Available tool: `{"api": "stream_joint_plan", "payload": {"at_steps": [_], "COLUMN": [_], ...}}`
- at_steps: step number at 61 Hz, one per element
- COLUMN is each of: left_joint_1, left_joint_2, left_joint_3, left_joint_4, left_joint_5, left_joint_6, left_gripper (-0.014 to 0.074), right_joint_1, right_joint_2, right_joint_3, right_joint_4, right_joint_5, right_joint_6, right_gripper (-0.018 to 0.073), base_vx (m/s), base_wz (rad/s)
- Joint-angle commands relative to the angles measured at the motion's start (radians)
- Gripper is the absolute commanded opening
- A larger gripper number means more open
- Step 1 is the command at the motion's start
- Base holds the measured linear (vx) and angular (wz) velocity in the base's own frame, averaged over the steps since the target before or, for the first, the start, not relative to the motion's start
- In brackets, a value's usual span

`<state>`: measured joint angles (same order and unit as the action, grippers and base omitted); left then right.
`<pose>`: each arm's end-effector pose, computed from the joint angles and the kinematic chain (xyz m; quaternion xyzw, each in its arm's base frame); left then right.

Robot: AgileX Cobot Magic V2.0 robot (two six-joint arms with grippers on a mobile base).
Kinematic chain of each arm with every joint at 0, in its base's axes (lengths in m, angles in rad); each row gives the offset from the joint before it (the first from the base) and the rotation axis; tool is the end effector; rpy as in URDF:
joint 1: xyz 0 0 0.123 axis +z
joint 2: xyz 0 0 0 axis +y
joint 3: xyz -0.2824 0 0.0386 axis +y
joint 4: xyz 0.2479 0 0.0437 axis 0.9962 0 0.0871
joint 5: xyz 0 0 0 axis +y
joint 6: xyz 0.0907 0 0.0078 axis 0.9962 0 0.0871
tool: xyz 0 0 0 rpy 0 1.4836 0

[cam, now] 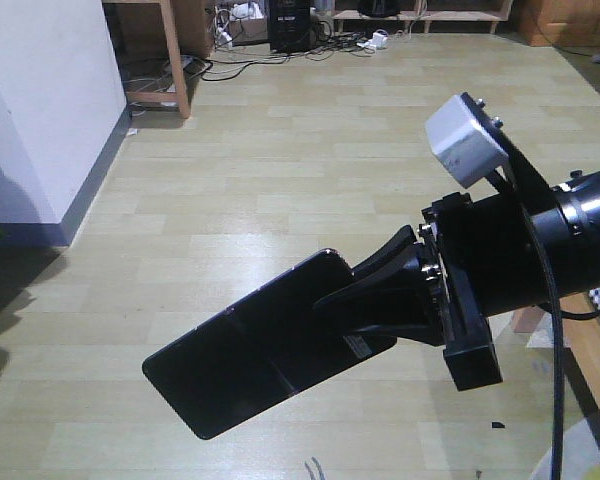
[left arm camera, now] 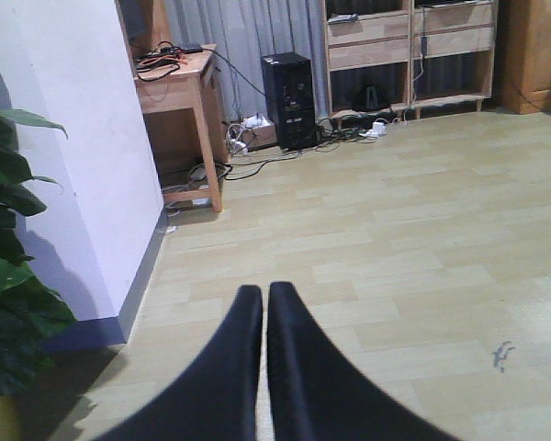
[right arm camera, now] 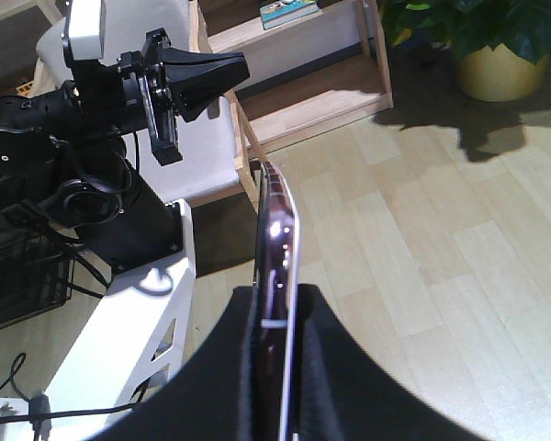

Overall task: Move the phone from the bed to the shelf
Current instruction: 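Hold the phone in the right gripper while the base turns away from the bed, then keep holding the phone in the right gripper while driving toward the desk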

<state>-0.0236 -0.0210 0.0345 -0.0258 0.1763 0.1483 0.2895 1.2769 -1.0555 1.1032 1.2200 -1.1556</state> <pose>0.0558 -0.0017 0.1866 0.0558 0.7403 0.0316 0.6692 0.2008 0.1395 0.3503 -0.4655 0.7183 0.4231 0.2970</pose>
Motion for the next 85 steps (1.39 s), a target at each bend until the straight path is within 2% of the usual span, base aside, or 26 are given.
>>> {"api": "stream_joint_plan", "payload": {"at_steps": [1,85], "left_joint_1": [0.001,0.001], "left_joint_2": [-0.004,-0.004], "left_joint_3": [-0.023,-0.023], "left_joint_4": [-0.009,-0.009], "left_joint_5": [-0.071,-0.071], "left_joint_6": [-0.006,-0.006], "left_gripper": [0.0001,0.0001], "right_joint_1": [-0.003,-0.003], "right_joint_2": [-0.028,-0.028], "right_joint_3": [-0.028,-0.028], "right_joint_4": [0.086,0.086], "right_joint_5": [0.066,0.066], "right_joint_6": [-0.004,-0.004], "right_gripper": [-0.0002,-0.0002], "base_vx": [0.09,0.14], "base_wz": [0.11,-0.03]}}
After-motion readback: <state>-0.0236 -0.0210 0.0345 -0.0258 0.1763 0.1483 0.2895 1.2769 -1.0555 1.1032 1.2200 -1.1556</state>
